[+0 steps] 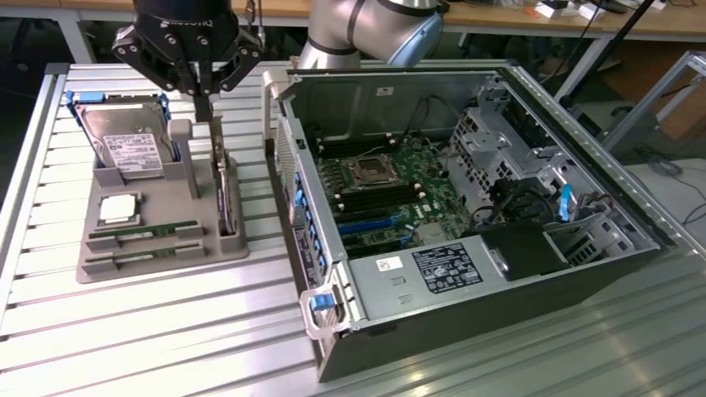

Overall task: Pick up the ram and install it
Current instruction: 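Reach for the ram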

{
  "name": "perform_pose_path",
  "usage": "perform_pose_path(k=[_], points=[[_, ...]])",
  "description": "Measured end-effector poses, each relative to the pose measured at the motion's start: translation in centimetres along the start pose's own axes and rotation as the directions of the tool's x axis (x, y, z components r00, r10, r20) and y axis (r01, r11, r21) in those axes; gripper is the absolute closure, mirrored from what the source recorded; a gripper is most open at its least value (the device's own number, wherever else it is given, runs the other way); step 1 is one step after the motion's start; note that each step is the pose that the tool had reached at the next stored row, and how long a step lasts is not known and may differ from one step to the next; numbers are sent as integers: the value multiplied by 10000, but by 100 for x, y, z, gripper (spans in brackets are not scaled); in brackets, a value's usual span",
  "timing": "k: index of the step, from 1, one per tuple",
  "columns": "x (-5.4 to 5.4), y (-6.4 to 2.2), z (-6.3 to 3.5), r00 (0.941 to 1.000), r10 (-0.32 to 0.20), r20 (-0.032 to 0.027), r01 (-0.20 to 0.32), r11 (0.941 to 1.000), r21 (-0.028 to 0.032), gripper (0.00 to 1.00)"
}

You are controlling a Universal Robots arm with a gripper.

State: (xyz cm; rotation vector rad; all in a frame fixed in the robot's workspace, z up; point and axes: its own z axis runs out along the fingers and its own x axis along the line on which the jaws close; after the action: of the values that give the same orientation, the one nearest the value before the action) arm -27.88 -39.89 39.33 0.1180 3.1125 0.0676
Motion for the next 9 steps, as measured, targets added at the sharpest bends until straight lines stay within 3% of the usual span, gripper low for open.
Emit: perform_pose_path(k=[9], points=[[160, -12, -4, 10000, 0, 1, 0, 10000, 0, 90]])
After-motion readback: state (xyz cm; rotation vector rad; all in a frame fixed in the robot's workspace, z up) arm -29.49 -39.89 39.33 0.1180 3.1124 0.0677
